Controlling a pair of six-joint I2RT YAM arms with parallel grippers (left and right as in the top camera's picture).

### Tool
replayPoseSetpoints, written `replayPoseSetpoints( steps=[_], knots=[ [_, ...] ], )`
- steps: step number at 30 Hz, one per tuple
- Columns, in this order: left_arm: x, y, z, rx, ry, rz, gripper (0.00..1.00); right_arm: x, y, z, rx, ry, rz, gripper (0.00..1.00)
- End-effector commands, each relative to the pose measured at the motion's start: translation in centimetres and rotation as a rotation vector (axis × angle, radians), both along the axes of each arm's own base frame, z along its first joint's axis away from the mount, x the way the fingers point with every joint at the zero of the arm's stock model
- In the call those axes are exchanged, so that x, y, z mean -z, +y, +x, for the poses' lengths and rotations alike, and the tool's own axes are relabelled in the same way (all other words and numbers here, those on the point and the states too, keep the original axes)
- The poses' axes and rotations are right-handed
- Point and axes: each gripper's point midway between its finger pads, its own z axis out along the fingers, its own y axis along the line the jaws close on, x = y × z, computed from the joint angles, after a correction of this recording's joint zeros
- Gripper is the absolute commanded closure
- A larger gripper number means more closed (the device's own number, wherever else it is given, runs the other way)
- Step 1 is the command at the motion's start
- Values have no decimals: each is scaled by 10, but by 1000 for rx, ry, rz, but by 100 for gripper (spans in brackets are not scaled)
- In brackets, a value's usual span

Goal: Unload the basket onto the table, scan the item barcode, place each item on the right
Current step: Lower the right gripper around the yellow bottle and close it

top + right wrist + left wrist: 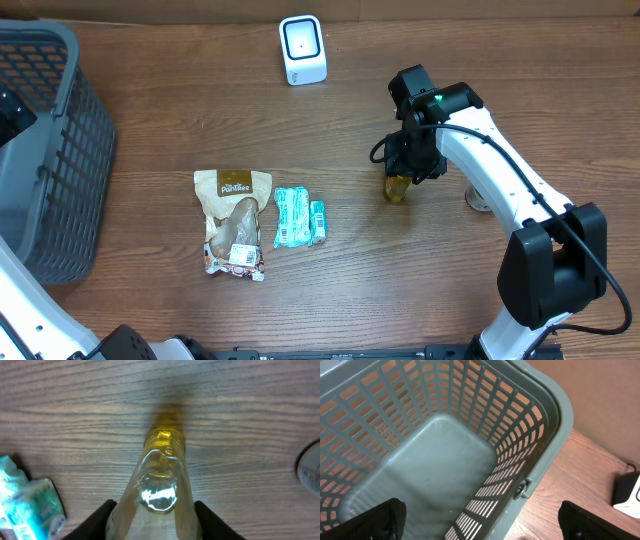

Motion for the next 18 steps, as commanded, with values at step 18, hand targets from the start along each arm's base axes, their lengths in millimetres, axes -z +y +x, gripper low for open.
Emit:
replayPoseSetpoints(
  steps=[18],
  knots=[
    [3, -1, 3, 6, -1, -14, 0, -7, 2, 3, -100, -29, 0, 32]
  ],
)
